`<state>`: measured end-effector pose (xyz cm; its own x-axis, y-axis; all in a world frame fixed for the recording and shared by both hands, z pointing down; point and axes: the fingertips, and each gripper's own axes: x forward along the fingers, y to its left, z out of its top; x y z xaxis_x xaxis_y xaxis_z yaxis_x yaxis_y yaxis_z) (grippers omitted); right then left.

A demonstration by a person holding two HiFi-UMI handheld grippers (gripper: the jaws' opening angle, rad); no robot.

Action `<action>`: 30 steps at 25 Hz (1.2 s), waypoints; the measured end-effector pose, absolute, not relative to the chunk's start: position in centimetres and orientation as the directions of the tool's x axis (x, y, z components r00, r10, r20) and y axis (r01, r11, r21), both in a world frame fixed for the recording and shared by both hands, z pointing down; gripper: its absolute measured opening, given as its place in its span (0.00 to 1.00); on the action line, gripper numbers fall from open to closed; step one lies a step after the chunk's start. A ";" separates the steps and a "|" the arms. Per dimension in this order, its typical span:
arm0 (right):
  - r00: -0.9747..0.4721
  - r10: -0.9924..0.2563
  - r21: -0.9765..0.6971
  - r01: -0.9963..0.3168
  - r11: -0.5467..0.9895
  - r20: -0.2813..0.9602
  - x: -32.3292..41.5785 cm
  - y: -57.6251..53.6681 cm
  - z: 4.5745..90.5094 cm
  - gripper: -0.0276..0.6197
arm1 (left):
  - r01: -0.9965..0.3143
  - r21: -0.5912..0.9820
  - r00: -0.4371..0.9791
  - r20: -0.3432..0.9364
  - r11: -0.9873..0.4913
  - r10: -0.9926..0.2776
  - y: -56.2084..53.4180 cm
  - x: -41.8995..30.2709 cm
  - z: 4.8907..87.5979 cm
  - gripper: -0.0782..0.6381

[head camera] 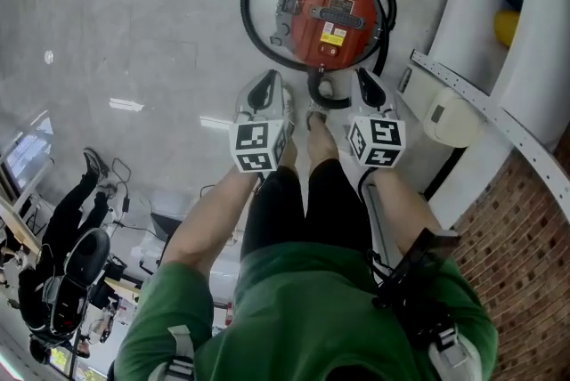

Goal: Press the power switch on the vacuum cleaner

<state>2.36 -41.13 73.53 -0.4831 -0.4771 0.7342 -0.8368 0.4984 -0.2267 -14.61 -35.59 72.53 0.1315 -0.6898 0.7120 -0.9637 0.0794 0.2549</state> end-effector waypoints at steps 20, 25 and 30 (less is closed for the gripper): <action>-0.463 -0.389 -0.239 -0.832 0.501 0.796 2.0 -40.1 84.9 0.09 | -0.951 0.286 0.147 0.758 0.120 -0.636 -35.6 -13.9 82.6 0.12; -0.467 -0.375 -0.249 -0.829 0.501 0.801 1.5 -40.1 86.6 0.09 | -0.948 0.288 0.147 0.770 0.134 -0.621 -35.1 -13.8 84.0 0.12; -0.464 -0.366 -0.254 -0.832 0.493 0.807 1.2 -40.4 87.8 0.09 | -0.949 0.288 0.149 0.771 0.130 -0.620 -34.9 -13.9 85.3 0.12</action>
